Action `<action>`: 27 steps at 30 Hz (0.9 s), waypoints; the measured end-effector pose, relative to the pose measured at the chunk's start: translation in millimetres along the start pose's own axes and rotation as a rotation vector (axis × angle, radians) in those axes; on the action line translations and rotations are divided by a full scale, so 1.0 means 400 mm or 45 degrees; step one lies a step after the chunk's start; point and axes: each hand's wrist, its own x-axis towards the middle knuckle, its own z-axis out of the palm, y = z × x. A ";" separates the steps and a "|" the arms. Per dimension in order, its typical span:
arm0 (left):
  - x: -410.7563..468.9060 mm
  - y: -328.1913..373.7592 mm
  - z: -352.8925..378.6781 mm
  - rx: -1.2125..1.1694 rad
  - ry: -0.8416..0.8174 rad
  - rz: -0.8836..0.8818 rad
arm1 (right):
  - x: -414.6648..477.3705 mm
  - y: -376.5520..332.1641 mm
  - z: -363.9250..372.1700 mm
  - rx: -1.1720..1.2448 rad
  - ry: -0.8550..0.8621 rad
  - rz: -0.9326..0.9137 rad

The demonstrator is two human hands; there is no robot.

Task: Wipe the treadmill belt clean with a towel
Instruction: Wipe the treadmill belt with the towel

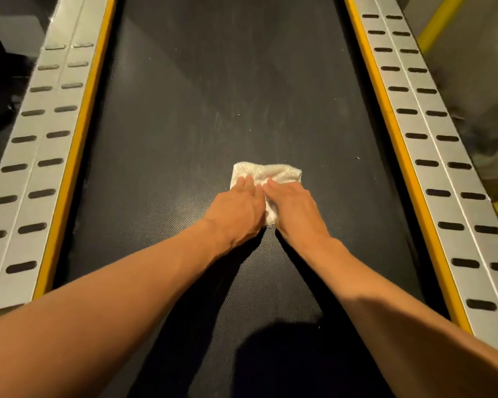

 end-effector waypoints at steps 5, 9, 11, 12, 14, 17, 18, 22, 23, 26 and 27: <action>0.033 0.017 -0.044 -0.001 0.030 0.074 | 0.052 0.074 -0.030 0.001 -0.011 0.215; 0.040 0.058 -0.050 0.078 0.061 0.089 | 0.015 0.096 -0.011 -0.027 0.054 0.215; 0.028 0.076 -0.039 0.106 0.056 0.169 | -0.033 0.124 -0.007 0.042 0.070 0.244; 0.027 0.081 -0.036 0.105 0.054 0.210 | -0.043 0.139 -0.009 0.052 0.115 0.237; 0.046 0.083 -0.041 0.086 0.067 0.236 | -0.032 0.161 -0.029 0.020 0.160 0.198; 0.073 0.094 -0.054 0.075 0.072 0.192 | 0.007 0.166 -0.061 -0.049 0.103 0.188; 0.074 0.101 -0.054 0.083 0.067 0.176 | 0.008 0.163 -0.064 -0.046 0.105 0.192; 0.048 0.134 -0.028 0.158 0.063 0.236 | -0.082 0.137 -0.046 -0.059 0.141 0.226; 0.043 0.137 -0.024 0.162 0.060 0.264 | -0.105 0.136 -0.045 -0.080 0.156 0.208; 0.052 0.132 -0.034 0.106 0.026 0.285 | -0.099 0.158 -0.076 -0.095 0.095 0.169; 0.058 0.133 -0.046 0.070 0.009 0.266 | -0.078 0.168 -0.087 -0.092 0.093 0.163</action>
